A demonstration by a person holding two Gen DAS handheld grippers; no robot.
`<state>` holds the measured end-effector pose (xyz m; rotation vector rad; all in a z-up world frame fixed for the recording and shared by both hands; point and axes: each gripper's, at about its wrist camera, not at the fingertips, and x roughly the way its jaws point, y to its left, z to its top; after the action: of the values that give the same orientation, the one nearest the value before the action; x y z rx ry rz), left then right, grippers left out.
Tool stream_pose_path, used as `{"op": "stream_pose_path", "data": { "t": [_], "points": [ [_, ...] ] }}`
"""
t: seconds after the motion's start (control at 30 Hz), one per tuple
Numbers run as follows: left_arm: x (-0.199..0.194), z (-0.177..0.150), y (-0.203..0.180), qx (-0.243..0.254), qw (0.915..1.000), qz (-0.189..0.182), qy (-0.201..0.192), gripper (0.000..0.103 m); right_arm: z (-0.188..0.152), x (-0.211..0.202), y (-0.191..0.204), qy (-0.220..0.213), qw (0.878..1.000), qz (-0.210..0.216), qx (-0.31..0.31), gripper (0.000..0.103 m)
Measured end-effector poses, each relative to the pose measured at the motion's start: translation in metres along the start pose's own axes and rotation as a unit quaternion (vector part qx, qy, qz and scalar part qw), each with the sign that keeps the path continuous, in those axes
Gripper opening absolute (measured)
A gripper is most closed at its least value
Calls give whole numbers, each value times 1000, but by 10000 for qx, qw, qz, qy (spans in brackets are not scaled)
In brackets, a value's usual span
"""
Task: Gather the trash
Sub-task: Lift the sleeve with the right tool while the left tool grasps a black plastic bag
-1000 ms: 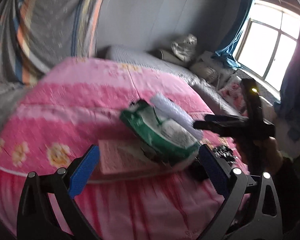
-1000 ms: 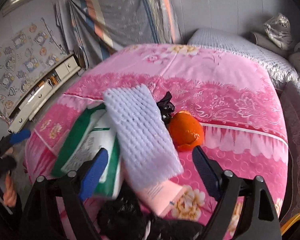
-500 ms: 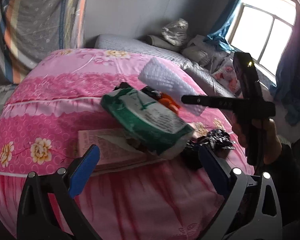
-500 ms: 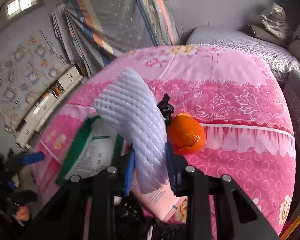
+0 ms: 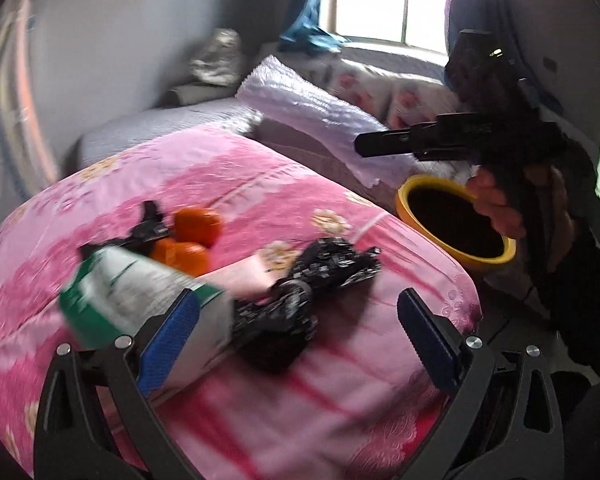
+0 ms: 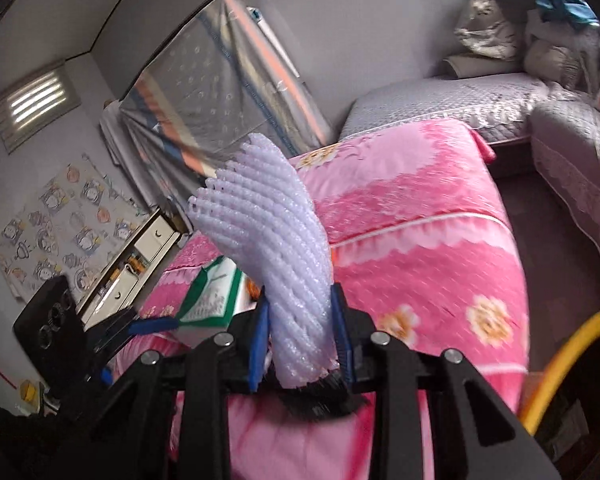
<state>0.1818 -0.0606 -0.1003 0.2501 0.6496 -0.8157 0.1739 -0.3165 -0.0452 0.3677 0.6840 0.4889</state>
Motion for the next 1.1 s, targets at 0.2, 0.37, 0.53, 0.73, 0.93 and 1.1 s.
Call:
{"op": "stream_pose_path", "data": {
  "t": [0.2, 0.37, 0.53, 0.73, 0.93, 1.1],
  "points": [
    [38, 19, -18, 449, 9979, -212, 410, 92, -23, -39, -24, -254, 9990, -76, 348, 28],
    [68, 26, -24, 597, 9945, -320, 796, 78, -38, -65, -40, -485, 9967, -124, 637, 28],
    [93, 30, -27, 639, 9913, -399, 1078, 67, -45, -81, -52, -648, 9942, -134, 843, 28],
    [113, 29, -29, 565, 9895, -340, 1288, 44, -52, -95, -55, -789, 9923, -178, 936, 28],
    [99, 34, -23, 258, 9926, -621, 1012, 27, -55, -105, -56, -905, 9905, -82, 1031, 28],
    [64, 41, -24, 144, 9956, -845, 375, 26, -55, -111, -48, -958, 9897, 72, 1057, 28]
  ]
}}
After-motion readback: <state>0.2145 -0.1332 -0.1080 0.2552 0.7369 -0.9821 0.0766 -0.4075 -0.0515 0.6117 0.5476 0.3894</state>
